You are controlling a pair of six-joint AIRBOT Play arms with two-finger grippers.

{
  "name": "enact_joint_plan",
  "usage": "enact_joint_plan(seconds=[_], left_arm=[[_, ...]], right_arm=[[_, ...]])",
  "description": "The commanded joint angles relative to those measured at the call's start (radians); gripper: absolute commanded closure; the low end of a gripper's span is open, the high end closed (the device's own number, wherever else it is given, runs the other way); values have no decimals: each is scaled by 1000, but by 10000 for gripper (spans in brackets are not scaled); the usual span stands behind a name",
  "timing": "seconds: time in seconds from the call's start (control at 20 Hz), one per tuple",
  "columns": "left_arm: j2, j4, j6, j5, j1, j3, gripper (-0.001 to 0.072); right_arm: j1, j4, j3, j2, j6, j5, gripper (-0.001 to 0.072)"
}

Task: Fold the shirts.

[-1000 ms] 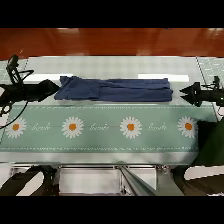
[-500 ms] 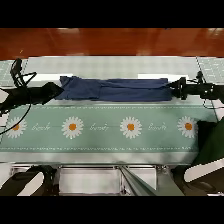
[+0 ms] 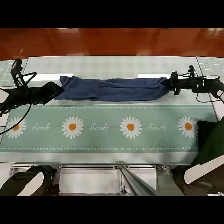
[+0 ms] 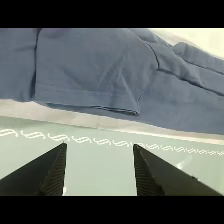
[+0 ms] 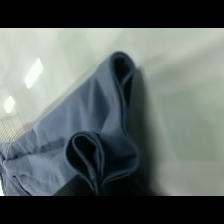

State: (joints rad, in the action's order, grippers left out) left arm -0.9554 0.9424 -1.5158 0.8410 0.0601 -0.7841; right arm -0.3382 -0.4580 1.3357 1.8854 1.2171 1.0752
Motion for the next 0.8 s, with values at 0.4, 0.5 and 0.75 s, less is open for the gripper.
enact_joint_plan(seconds=[0.4,0.5,0.75], left_arm=[[-124,-142,102,-65,-269,-42,692],[-269,-142,114,-63,-394,-146,692],[-716,-113,116,104,-610,-650,693]], right_arm=[[-76,-304,-101,-566,-45,223,678],[-85,-314,-144,-692,-19,254,678],[-85,-371,-233,-982,90,324,678]])
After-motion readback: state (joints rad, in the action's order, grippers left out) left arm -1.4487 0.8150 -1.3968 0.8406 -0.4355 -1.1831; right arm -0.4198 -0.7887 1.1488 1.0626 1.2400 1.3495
